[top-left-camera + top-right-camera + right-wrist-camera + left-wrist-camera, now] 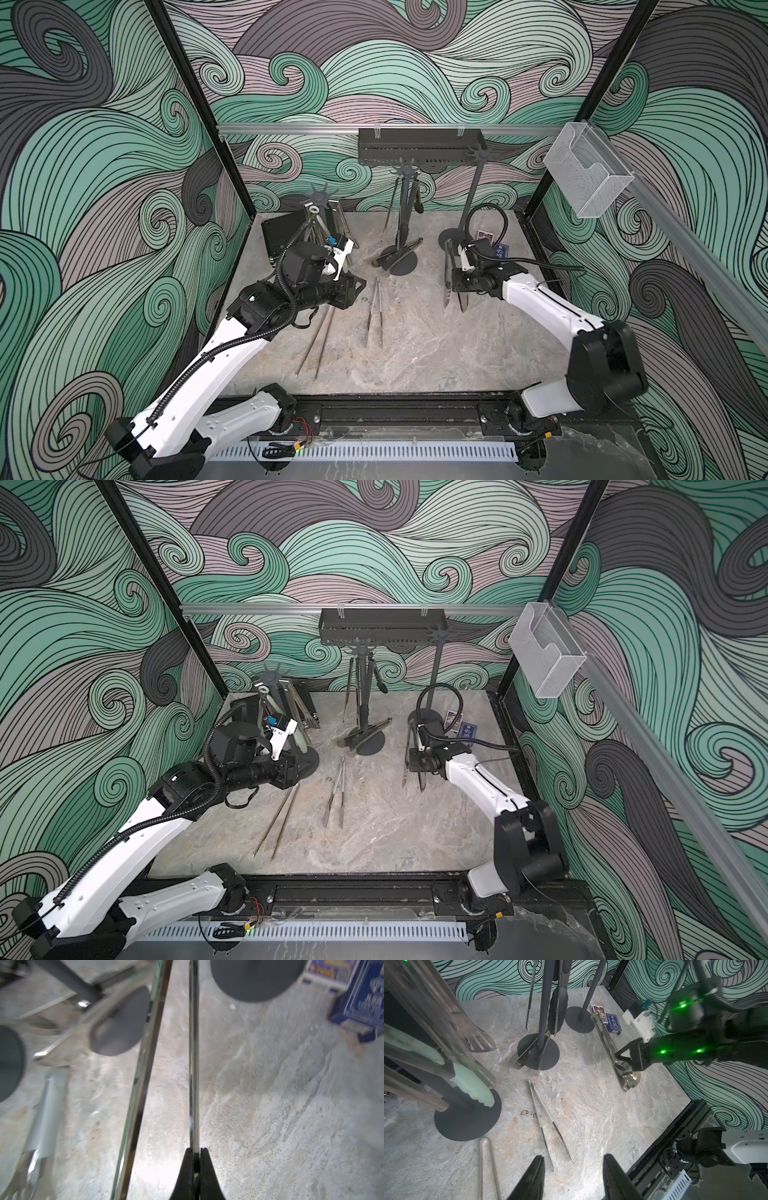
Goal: Hang food tongs on kitchen utensil racks
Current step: Pick up the food tongs from the center of the board, then hang the food tongs on the rack.
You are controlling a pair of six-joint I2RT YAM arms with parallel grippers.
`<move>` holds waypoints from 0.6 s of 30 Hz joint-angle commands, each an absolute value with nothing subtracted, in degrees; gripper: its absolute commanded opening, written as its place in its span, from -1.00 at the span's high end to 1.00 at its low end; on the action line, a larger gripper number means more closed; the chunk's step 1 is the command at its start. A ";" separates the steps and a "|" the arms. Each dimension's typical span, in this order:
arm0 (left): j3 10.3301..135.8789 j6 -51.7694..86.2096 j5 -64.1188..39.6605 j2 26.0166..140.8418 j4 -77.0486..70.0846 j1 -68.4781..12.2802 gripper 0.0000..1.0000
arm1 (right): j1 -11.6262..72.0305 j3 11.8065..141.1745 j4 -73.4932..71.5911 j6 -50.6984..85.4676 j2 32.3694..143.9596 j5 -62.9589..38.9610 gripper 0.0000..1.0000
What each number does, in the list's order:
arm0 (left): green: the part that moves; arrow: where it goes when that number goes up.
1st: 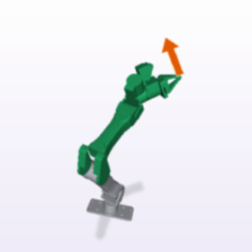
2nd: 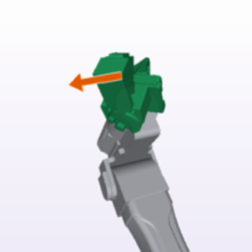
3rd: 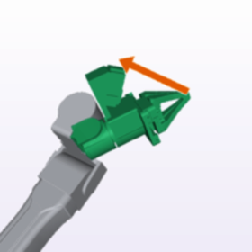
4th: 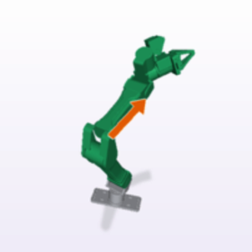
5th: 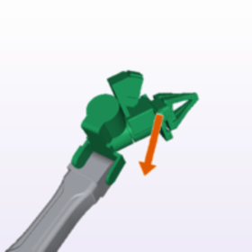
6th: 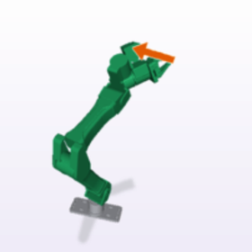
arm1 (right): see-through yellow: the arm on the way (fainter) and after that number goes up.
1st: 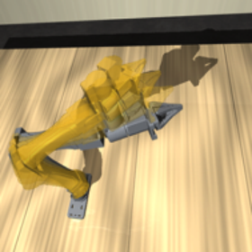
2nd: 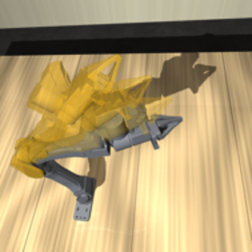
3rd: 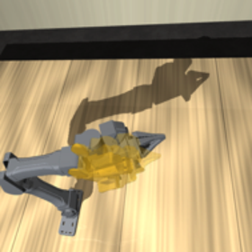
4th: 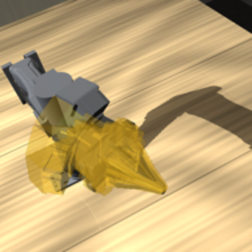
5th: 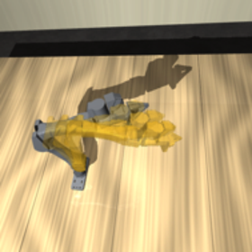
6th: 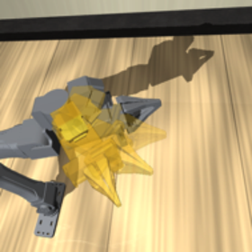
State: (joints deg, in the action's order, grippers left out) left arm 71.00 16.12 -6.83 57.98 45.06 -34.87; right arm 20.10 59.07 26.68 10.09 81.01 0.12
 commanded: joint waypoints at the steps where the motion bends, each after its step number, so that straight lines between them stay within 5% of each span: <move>1: 71.40 15.81 -5.93 56.55 43.80 -34.46 0.07 | 20.57 60.88 24.69 -1.58 75.57 -6.86 1.00; 18: 69.08 16.68 -6.24 54.76 40.05 -34.36 0.08 | 26.05 83.24 25.85 -16.79 75.74 -4.71 1.00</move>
